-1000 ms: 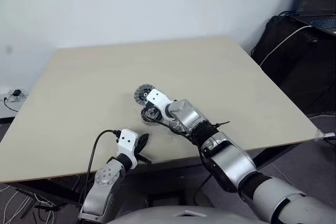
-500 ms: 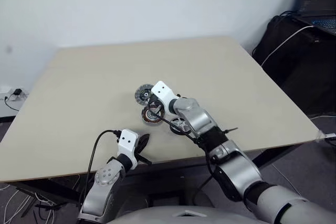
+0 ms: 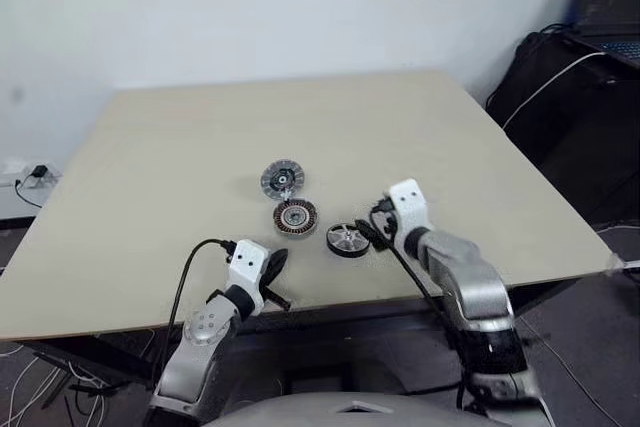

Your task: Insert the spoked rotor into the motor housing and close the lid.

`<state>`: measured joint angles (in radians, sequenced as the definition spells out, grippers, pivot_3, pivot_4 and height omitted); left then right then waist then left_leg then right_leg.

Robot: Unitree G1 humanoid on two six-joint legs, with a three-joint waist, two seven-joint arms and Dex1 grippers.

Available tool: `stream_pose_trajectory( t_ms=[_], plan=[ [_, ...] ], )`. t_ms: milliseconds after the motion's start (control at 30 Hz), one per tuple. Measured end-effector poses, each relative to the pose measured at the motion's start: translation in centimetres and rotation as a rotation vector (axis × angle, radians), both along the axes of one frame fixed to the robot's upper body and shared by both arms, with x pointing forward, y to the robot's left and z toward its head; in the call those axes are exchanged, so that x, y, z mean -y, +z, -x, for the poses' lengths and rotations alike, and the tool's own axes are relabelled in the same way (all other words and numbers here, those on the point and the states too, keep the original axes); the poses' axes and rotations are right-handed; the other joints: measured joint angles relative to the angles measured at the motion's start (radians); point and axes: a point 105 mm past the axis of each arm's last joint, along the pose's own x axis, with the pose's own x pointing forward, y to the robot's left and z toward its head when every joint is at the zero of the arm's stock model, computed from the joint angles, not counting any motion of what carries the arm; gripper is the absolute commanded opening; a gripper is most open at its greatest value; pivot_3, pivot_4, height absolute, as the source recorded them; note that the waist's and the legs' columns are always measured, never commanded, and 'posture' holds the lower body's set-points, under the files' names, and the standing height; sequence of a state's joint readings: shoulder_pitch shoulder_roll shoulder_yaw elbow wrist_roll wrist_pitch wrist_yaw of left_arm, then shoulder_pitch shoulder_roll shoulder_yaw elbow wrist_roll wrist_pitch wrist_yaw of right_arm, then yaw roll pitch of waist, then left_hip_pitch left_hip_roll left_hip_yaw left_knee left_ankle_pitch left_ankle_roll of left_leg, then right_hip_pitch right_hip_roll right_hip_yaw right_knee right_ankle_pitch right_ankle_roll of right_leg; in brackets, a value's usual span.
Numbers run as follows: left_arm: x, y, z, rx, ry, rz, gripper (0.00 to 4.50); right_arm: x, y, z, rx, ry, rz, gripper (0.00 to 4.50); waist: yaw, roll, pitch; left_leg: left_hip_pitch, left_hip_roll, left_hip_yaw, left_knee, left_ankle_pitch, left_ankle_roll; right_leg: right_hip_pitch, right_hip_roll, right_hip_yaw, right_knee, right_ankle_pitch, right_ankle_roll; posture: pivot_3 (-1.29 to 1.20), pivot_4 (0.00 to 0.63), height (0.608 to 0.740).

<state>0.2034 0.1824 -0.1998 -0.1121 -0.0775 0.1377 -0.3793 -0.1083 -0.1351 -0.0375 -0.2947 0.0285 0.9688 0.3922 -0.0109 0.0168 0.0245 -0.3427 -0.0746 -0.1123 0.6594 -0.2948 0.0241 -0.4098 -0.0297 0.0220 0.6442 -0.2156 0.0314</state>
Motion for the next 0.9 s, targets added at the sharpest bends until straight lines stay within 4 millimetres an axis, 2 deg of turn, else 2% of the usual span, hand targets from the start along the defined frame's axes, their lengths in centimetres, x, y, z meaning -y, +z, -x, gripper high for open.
stream_pose_trajectory(
  t_ms=[200,333,533,900],
  plan=[
    [-0.2,-0.2,-0.2,0.01,0.014,-0.019,0.0,-0.4,-0.4,1.8,-0.154,-0.187,-0.361,4.49,0.001,0.0,0.001,0.0,0.001,0.0,0.001,0.0,0.0,0.0,0.0,-0.001,0.0,0.0,0.001,0.0,0.0,0.74],
    [-0.7,0.1,-0.7,0.06,0.066,-0.004,0.0,2.3,-1.1,2.6,-0.244,-0.35,-0.494,4.49,0.013,0.001,0.001,0.0,-0.001,0.0,0.001,-0.001,0.002,0.0,-0.001,-0.001,-0.001,0.001,0.001,0.0,0.0,0.74],
    [-0.4,0.0,-0.8,0.103,0.093,0.038,0.0,1.5,0.4,1.7,-0.262,-0.335,-0.64,4.49,0.002,0.003,0.001,-0.001,0.001,0.002,0.0,-0.001,0.002,0.0,0.0,0.0,-0.001,0.001,0.001,0.0,0.0,0.74],
    [-0.2,-0.3,-0.4,0.083,0.066,0.097,0.0,-0.1,-1.7,2.5,-0.414,-0.306,-0.766,4.49,-0.001,0.004,0.002,-0.001,0.001,0.003,0.001,-0.001,0.003,0.0,0.0,-0.001,-0.001,0.0,0.001,0.0,0.0,0.74]
  ],
)
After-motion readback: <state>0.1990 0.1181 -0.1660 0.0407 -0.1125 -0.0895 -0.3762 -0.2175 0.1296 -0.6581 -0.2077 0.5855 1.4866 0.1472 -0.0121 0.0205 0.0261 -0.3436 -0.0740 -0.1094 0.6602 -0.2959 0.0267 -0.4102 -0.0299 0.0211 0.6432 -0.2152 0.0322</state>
